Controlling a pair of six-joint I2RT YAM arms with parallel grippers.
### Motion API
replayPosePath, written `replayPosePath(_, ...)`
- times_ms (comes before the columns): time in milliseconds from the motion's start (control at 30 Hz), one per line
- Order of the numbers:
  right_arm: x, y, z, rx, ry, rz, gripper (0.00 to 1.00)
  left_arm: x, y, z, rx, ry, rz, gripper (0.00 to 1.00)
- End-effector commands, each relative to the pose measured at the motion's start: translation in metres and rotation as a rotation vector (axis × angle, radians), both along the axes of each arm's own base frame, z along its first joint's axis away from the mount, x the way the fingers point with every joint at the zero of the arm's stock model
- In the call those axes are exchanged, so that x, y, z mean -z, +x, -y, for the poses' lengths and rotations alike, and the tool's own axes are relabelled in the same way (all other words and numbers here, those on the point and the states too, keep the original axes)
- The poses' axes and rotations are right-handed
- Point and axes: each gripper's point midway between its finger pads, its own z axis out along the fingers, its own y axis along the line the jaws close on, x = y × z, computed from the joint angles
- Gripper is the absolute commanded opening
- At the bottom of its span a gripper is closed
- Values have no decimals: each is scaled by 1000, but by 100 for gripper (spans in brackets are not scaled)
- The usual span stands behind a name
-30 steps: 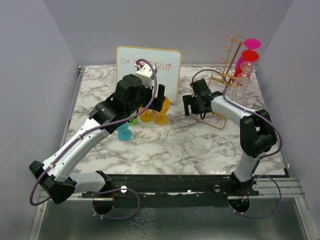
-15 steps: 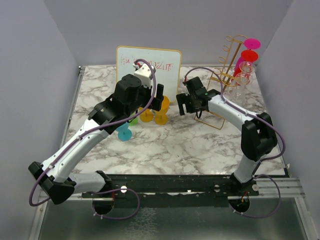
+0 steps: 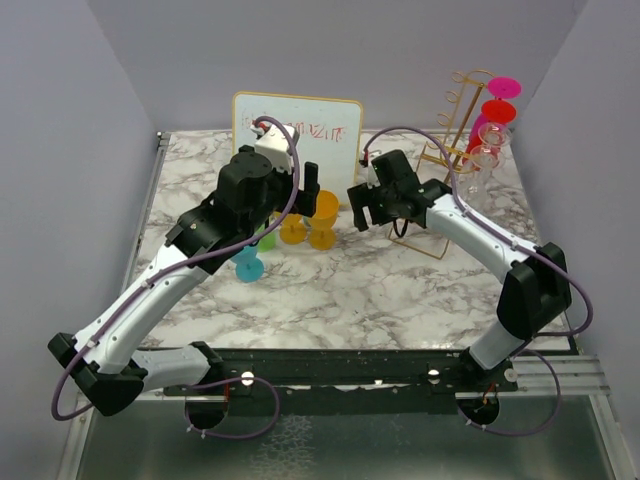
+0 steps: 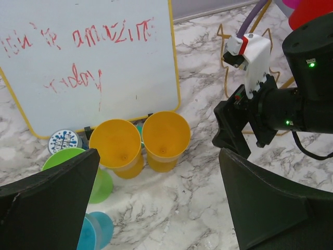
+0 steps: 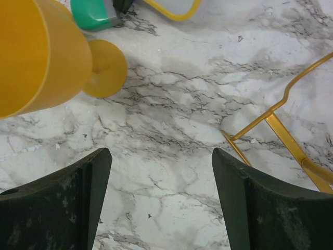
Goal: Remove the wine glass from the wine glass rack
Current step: Adjust the wine rack at the center of the board, then pick up the wine glass from the wine rack.
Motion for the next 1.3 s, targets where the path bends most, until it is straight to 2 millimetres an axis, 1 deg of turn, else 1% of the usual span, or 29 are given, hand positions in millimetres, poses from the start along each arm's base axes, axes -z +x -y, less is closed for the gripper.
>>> replayPosePath(0, -9, -12, -17, -93, 12, -18, 83, -20, 0, -13, -59, -49, 47, 99)
replayPosePath(100, -22, -10, -11, -36, 7, 29, 83, -23, -1, -14, -60, -54, 53, 99)
replayPosePath(133, -31, -9, -8, -11, 7, 55, 82, -22, -1, -14, -58, -53, 51, 99)
replayPosePath(167, -44, -12, -8, -6, 18, 75, 82, -22, -2, -13, -57, -55, 50, 99)
replayPosePath(233, -74, -21, -9, -10, 54, 107, 82, -26, -2, -12, -56, -74, 50, 99)
replayPosePath(300, -104, -31, -15, -20, 140, 144, 82, -35, -4, -10, -52, -113, 63, 99)
replayPosePath(333, -115, -36, -17, -20, 187, 156, 82, -40, -4, -9, -45, -128, 75, 99)
replayPosePath(433, -134, -58, -24, -54, 308, 149, 81, -46, -3, -6, -34, -139, 88, 99)
replayPosePath(500, -141, -70, -22, -51, 360, 148, 80, -44, -2, -3, -25, -133, 81, 99)
replayPosePath(567, -144, -78, -10, -24, 370, 175, 80, -40, -4, 7, 18, -142, 61, 99)
replayPosePath(667, -153, -86, 12, 18, 367, 258, 80, -36, -15, 41, 185, -198, 13, 99)
replayPosePath(700, -156, -88, 17, 31, 378, 288, 81, -35, -17, 49, 223, -205, 1, 99)
replayPosePath(800, -171, -98, 33, 72, 425, 356, 81, -29, -25, 75, 384, -172, -26, 99)
replayPosePath(833, -173, -100, 38, 102, 435, 366, 81, -26, -26, 81, 414, -163, -46, 99)
replayPosePath(900, -171, -96, 61, 235, 400, 377, 86, -20, -28, 92, 466, -162, -77, 99)
replayPosePath(933, -173, -94, 70, 274, 368, 384, 87, -17, -28, 97, 483, -165, -93, 99)
replayPosePath(967, -180, -94, 74, 281, 354, 393, 87, -15, -28, 101, 497, -169, -106, 99)
replayPosePath(1033, -210, -97, 74, 255, 389, 441, 88, -11, -28, 105, 511, -173, -127, 99)
replayPosePath(1100, -237, -100, 81, 267, 407, 486, 89, -8, -28, 105, 507, -173, -135, 99)
replayPosePath(1200, -264, -100, 92, 296, 365, 513, 90, -6, -25, 100, 471, -167, -133, 99)
replayPosePath(1267, -272, -94, 104, 345, 302, 530, 91, -5, -24, 100, 468, -165, -132, 99)
